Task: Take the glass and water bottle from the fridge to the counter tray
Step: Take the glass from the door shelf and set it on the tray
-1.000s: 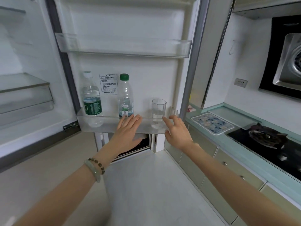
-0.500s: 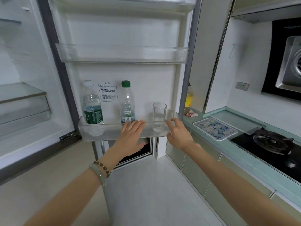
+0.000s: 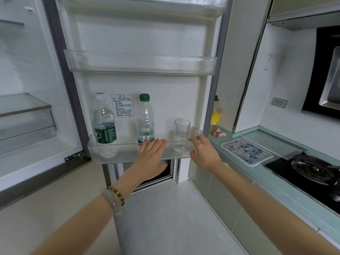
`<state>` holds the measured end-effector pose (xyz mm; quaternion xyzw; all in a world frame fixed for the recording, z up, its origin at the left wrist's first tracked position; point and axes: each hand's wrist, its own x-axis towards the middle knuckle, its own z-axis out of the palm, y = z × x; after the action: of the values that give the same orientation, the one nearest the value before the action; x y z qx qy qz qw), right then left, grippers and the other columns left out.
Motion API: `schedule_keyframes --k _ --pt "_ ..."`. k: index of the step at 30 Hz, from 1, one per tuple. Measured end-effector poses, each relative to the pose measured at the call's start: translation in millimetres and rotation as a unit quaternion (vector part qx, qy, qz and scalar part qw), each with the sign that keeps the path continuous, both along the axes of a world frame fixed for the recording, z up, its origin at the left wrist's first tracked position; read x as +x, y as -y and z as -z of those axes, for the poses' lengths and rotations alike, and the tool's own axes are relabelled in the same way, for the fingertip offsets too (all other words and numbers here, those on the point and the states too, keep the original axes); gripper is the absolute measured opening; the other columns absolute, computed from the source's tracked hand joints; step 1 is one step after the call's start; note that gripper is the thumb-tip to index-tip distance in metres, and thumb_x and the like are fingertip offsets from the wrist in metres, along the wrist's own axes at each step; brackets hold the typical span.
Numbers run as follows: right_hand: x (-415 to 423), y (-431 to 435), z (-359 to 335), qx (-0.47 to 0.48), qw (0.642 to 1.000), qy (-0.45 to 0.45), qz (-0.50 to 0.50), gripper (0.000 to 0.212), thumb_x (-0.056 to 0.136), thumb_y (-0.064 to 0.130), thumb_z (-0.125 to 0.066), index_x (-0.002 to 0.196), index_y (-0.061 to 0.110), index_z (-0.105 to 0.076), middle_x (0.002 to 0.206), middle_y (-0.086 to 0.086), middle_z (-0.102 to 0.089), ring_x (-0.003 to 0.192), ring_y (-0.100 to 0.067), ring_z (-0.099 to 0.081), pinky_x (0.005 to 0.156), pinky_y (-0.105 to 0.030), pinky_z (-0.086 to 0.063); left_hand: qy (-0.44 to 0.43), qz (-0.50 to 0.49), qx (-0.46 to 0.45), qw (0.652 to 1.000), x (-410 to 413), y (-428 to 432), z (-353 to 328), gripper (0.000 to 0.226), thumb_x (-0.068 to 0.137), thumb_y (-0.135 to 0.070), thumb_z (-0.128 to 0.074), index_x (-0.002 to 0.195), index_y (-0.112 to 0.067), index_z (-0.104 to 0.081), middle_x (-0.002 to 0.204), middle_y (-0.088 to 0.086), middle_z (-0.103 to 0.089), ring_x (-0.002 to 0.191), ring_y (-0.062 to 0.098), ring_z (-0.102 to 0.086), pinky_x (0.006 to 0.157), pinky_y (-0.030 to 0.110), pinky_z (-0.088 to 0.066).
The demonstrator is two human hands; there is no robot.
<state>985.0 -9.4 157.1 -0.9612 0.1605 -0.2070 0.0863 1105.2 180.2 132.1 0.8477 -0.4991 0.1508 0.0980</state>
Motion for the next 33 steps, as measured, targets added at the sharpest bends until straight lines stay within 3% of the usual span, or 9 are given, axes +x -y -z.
schedule_keyframes --k 9,13,16,19,23,26,33 --pt "6.0 2.5 -0.2 0.028 0.999 0.041 -0.005 0.04 0.089 0.008 -0.049 0.129 0.007 -0.055 0.125 -0.014 -0.053 0.122 -0.032 -0.045 0.097 -0.036 -0.041 0.002 0.002 0.009 1.0 -0.1 -0.6 -1.6 0.081 0.095 -0.045 -0.048 0.156 -0.017 -0.004 0.165 0.0 -0.006 0.152 0.019 -0.001 0.12 0.041 0.01" --pt "17.0 4.6 -12.4 0.109 0.99 0.087 0.014 0.033 0.089 0.016 -0.054 0.121 0.007 -0.06 0.125 -0.014 -0.053 0.116 -0.03 -0.053 0.093 -0.031 -0.04 -0.005 0.003 0.012 1.0 0.4 -2.2 -5.4 0.077 0.097 -0.047 -0.046 0.156 -0.018 -0.006 0.164 0.0 -0.007 0.152 0.019 0.0 0.12 0.041 0.01" --pt "33.5 7.4 -27.8 0.171 0.977 0.121 0.033 0.057 0.086 0.025 -0.064 0.136 0.008 -0.043 0.136 -0.015 -0.045 0.123 -0.03 -0.048 0.098 -0.031 -0.037 -0.004 -0.005 -0.001 1.0 4.5 0.6 -15.6 0.075 0.097 -0.05 -0.044 0.156 -0.018 -0.009 0.164 0.0 -0.007 0.152 0.019 0.001 0.119 0.039 0.009" --pt "53.6 11.9 -42.2 0.25 0.962 0.098 0.055 0.085 0.078 0.035 -0.075 0.144 0.01 -0.028 0.144 -0.013 -0.039 0.131 -0.028 -0.041 0.101 -0.032 -0.035 -0.017 0.003 -0.014 1.0 7.6 5.3 -25.4 0.074 0.098 -0.049 -0.044 0.156 -0.018 -0.01 0.164 -0.001 -0.006 0.151 0.018 0.001 0.119 0.036 0.005" --pt "73.0 18.3 -46.4 0.3 0.951 0.032 0.064 0.101 0.069 0.042 -0.082 0.144 0.006 -0.026 0.142 -0.014 -0.043 0.13 -0.028 -0.043 0.096 -0.03 -0.037 -0.021 0.018 -0.006 1.0 3.8 8.0 -22.8 0.072 0.098 -0.048 -0.043 0.155 -0.018 -0.011 0.165 -0.002 -0.007 0.151 0.017 0.001 0.119 0.037 0.003" --pt "79.7 21.8 -41.0 0.305 0.95 0.006 0.067 0.094 0.065 0.043 -0.084 0.137 0.007 -0.035 0.136 -0.01 -0.048 0.124 -0.026 -0.047 0.091 -0.029 -0.039 -0.02 0.021 0.01 1.0 3.4 8.3 -17.7 0.071 0.099 -0.048 -0.04 0.155 -0.018 -0.01 0.165 -0.002 -0.007 0.152 0.017 0.0 0.12 0.038 0.003" --pt "90.3 27.6 -38.8 0.342 0.935 0.038 0.082 0.069 0.062 0.037 -0.088 0.112 0.011 -0.048 0.116 -0.004 -0.056 0.099 -0.018 -0.053 0.078 -0.027 -0.039 -0.021 0.03 0.009 0.999 3.5 7.5 -11.3 0.071 0.099 -0.048 -0.04 0.155 -0.017 -0.01 0.164 -0.002 -0.012 0.151 0.016 -0.005 0.119 0.034 0.004"
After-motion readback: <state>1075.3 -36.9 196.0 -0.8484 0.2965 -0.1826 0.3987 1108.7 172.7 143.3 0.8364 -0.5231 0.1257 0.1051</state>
